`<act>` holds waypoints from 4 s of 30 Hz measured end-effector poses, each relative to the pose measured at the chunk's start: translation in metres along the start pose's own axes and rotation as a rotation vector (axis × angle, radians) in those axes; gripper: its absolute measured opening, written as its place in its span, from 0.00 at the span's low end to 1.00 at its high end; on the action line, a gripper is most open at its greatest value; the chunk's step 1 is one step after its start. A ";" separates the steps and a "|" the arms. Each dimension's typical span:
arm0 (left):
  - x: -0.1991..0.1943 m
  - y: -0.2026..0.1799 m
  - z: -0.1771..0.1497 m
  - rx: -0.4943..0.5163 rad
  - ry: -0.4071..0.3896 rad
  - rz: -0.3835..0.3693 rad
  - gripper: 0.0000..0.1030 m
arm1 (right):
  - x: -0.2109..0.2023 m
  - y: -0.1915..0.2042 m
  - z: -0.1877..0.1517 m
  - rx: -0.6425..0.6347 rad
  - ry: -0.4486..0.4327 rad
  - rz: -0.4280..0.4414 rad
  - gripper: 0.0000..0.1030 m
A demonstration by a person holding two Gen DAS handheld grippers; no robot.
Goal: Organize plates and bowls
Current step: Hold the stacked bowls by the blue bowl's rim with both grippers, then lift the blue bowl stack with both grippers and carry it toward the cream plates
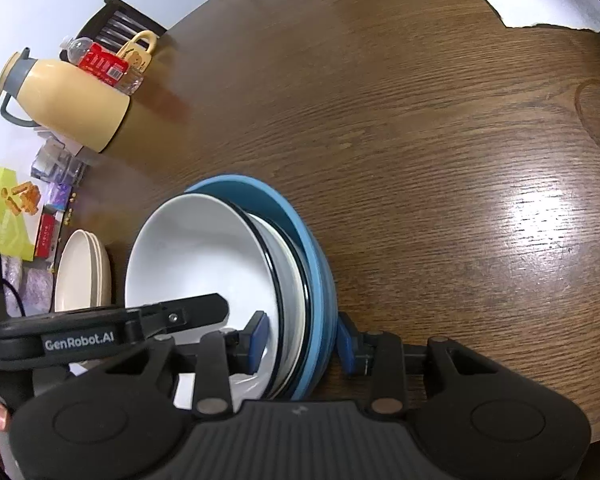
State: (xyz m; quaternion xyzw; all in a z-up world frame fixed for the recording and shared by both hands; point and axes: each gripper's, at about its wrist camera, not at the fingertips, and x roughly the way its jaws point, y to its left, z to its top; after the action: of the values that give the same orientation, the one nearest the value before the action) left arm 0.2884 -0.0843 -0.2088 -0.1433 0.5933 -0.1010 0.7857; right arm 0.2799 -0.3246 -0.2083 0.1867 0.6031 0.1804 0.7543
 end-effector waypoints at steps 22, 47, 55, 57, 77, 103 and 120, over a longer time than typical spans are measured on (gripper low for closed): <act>0.001 -0.001 0.000 0.010 -0.002 0.001 0.47 | 0.001 0.004 -0.001 -0.002 -0.006 -0.010 0.36; 0.001 -0.004 0.001 0.021 -0.013 0.015 0.47 | 0.000 0.006 0.000 -0.011 -0.007 -0.017 0.35; 0.002 -0.004 0.001 0.020 -0.011 0.015 0.46 | 0.001 0.006 -0.001 -0.012 -0.004 -0.020 0.35; 0.001 -0.004 0.001 0.020 -0.012 0.016 0.46 | 0.001 0.007 -0.001 -0.015 -0.004 -0.021 0.35; -0.008 0.000 0.001 0.012 -0.031 0.028 0.47 | 0.001 0.018 0.000 -0.024 -0.009 -0.036 0.33; -0.065 0.053 0.000 -0.070 -0.123 0.049 0.46 | 0.000 0.087 0.008 -0.121 -0.013 -0.016 0.33; -0.115 0.118 -0.007 -0.194 -0.207 0.079 0.46 | 0.027 0.176 0.025 -0.254 0.023 0.014 0.33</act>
State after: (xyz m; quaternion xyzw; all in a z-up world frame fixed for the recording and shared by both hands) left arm 0.2488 0.0639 -0.1475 -0.2048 0.5212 0.0032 0.8285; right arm 0.3015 -0.1605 -0.1386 0.0917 0.5826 0.2625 0.7637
